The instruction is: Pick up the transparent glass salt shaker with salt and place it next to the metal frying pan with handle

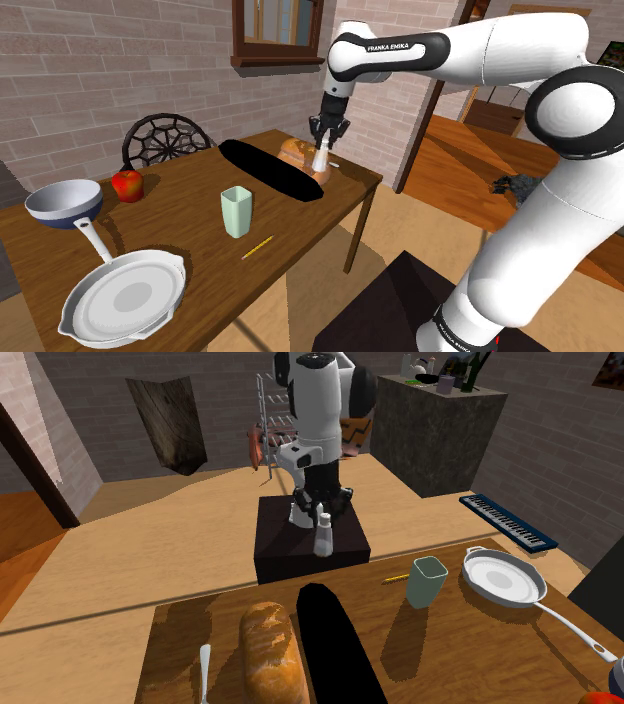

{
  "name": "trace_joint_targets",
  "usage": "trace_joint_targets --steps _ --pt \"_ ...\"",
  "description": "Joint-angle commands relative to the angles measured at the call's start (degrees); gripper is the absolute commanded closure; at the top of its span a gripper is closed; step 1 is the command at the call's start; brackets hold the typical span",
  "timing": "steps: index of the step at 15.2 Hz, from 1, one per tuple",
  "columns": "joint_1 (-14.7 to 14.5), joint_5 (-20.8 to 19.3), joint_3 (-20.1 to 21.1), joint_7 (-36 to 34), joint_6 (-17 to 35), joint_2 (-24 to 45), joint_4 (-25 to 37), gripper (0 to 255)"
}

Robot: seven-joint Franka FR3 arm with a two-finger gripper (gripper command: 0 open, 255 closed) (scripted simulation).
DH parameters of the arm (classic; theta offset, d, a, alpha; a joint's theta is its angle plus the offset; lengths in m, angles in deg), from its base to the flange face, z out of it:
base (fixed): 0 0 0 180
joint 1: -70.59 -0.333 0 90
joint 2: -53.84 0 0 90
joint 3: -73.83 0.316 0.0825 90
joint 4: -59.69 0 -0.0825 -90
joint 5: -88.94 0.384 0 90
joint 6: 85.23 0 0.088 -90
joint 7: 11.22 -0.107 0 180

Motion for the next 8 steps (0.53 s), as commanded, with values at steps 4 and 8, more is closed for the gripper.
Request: trace_joint_targets --steps 4,8 --pt "-3.15 0.02 3.81 -6.99 0.91 -2.33 -2.79 255" --pt "-5.58 0.19 6.94 -12.46 1.40 -3.13 -3.72 255"
